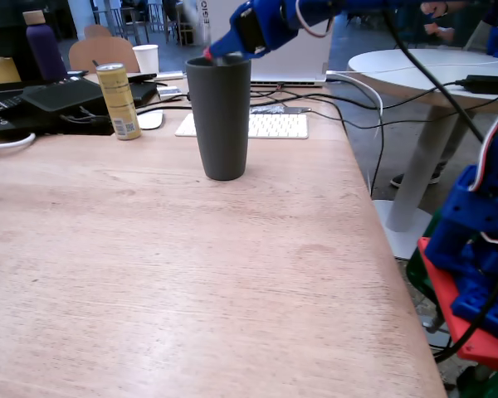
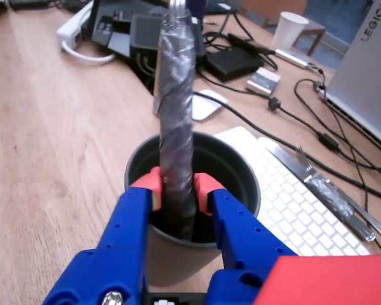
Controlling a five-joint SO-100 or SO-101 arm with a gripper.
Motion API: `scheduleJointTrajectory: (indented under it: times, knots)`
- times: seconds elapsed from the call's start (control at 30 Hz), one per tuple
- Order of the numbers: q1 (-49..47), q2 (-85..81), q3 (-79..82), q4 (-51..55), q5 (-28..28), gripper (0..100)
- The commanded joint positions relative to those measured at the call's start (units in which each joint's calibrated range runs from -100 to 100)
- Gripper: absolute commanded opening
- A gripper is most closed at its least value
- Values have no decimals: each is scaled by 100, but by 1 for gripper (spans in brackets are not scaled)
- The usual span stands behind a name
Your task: Grab the fork and place it in gray glass
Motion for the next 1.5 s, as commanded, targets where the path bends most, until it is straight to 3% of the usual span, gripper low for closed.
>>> scheduleJointTrajectory:
  times: [0.0, 0.67, 0.9, 1.3, 1.47]
  knots:
    - [-12, -340, -70, -100, 5, 21]
    - [-232, -1009, -52, 15, -59, 21]
    - [-1738, -1832, -4, 1058, -68, 21]
    - [-2178, -4662, 3063, 1148, -303, 21]
    - [-2889, -5812, 4554, 1148, -376, 20]
